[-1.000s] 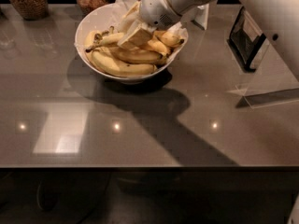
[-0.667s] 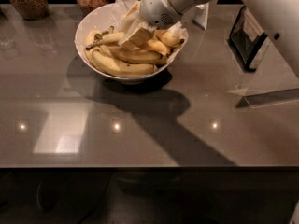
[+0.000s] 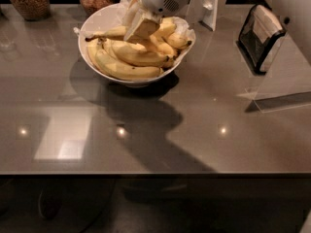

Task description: Pick banana from white bowl

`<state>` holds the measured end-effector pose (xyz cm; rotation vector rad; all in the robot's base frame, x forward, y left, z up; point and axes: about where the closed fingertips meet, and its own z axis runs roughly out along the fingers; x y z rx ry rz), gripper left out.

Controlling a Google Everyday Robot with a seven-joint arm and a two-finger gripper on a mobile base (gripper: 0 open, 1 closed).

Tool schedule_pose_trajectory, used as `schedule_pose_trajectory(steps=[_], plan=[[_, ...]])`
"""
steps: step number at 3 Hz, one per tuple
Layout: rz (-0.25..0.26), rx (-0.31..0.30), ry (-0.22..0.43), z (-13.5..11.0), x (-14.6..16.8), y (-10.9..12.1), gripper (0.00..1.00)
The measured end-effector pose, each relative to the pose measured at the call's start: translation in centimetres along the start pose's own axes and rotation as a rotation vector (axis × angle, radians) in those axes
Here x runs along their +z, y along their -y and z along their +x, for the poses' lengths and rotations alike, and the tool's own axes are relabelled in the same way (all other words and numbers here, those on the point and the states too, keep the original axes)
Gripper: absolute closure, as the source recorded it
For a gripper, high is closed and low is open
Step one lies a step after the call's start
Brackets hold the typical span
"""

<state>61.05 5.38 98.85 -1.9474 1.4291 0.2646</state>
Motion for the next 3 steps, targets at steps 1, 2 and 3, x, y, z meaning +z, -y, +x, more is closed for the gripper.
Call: schedule_pose_trajectory(steps=[1,2,3], plan=[[-0.015,-0.05,-0.093,-0.9,-1.7,0.0,1.0],[-0.028,-0.06,-0.164,-0.8,-3.9,-0.8,1.0],[-0.017,-0.019,-0.209,0.2,-6.5,-2.1,1.0]])
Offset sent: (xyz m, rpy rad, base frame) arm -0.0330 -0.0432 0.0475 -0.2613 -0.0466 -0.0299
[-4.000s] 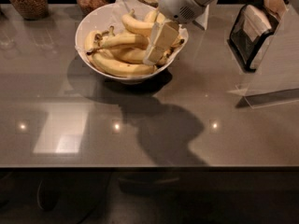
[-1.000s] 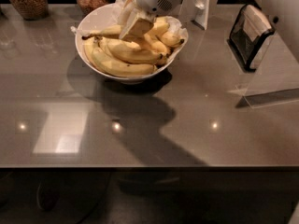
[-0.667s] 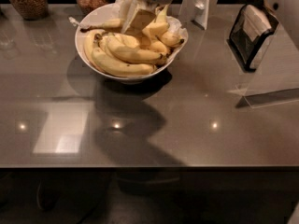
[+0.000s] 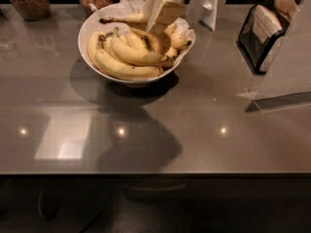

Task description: Pick banana from white bowl

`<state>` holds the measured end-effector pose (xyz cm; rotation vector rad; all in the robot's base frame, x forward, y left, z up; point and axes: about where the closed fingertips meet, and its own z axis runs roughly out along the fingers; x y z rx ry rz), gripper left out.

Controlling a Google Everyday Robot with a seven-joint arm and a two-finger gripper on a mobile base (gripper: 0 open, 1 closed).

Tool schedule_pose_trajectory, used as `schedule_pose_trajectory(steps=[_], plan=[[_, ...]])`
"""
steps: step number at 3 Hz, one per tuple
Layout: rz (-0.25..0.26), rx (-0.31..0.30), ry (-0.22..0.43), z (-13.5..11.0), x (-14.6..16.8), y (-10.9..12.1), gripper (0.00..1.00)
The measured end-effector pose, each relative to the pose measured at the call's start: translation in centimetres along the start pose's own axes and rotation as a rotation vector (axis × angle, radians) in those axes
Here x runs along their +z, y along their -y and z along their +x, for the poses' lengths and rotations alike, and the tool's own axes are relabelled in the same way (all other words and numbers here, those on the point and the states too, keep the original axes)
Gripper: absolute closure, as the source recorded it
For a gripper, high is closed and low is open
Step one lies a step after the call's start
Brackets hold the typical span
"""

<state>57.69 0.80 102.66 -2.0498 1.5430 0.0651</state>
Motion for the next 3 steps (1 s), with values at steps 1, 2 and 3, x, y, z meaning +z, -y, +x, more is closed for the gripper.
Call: schedule_pose_trajectory(steps=[1,2,3], plan=[[0.011,0.044,-0.06,1.5,-2.6,-1.6,1.0],[0.0,0.072,-0.099,2.2,-4.6,-3.3,1.0],[-0.019,0.09,-0.084,2.2,-6.0,-5.2,1.0]])
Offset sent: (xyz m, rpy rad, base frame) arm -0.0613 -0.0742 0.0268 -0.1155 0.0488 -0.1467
